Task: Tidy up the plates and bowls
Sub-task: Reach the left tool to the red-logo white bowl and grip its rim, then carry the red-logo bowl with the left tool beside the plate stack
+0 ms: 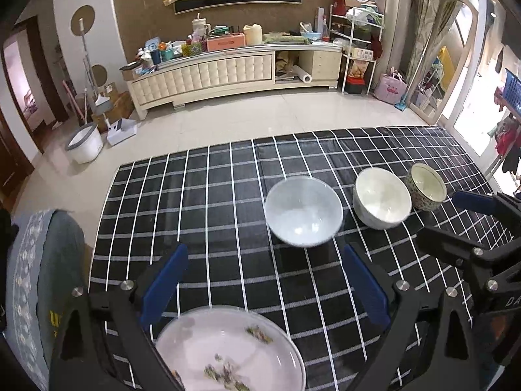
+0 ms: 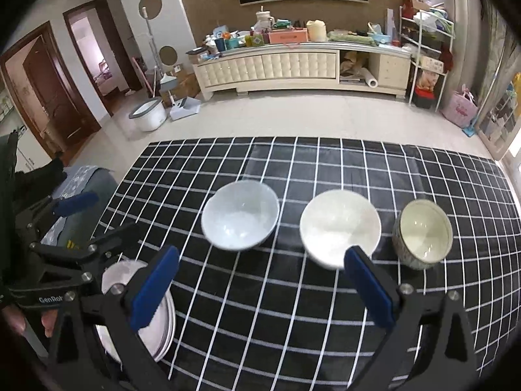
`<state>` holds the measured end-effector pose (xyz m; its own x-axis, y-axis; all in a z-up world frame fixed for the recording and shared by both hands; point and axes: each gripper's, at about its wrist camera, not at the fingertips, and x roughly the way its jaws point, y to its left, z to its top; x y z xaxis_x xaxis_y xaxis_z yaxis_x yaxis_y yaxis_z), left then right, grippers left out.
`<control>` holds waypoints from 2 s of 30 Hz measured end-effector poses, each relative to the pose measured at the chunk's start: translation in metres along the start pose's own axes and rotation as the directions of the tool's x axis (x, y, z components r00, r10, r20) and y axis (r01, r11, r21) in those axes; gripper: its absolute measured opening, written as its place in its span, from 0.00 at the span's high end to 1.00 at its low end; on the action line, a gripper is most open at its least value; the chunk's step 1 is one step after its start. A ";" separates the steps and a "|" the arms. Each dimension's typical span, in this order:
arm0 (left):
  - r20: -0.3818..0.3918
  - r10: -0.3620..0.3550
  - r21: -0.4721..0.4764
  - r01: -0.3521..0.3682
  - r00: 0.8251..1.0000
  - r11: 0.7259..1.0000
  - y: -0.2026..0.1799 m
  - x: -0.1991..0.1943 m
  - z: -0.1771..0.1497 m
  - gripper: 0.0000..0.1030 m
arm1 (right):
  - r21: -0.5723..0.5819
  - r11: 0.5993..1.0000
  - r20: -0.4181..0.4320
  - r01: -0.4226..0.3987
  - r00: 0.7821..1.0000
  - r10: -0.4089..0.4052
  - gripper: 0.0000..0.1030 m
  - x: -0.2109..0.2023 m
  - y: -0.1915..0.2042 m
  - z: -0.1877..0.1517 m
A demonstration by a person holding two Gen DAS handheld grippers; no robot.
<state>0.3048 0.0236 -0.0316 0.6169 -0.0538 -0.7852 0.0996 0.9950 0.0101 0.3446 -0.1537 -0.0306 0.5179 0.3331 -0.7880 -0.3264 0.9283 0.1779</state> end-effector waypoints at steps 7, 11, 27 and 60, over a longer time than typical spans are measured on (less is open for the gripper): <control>-0.030 0.002 0.017 -0.001 1.000 1.000 0.004 0.033 0.035 0.08 | -0.021 1.000 -0.041 -0.004 0.999 0.003 0.01 0.033 -0.010 0.022; -0.064 0.007 0.045 -0.005 0.998 0.999 0.004 0.055 0.046 0.08 | -0.045 0.999 -0.079 -0.018 0.997 0.014 0.01 0.052 -0.012 0.030; -0.229 -0.035 0.009 0.038 0.973 0.999 0.021 0.147 0.051 0.15 | -0.208 0.978 -0.199 -0.032 0.980 -0.011 0.15 0.133 -0.008 0.041; -0.319 -0.023 0.058 0.044 0.947 0.997 -0.029 0.156 0.013 0.90 | -0.083 0.996 -0.276 -0.015 0.961 -0.009 0.81 0.138 -0.007 0.000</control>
<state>0.4088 -0.0149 -0.1465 0.3328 -0.0468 -0.9418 0.1711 0.9852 0.0115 0.4189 -0.1143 -0.1406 0.2819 0.2664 -0.9217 -0.3986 0.9063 0.1400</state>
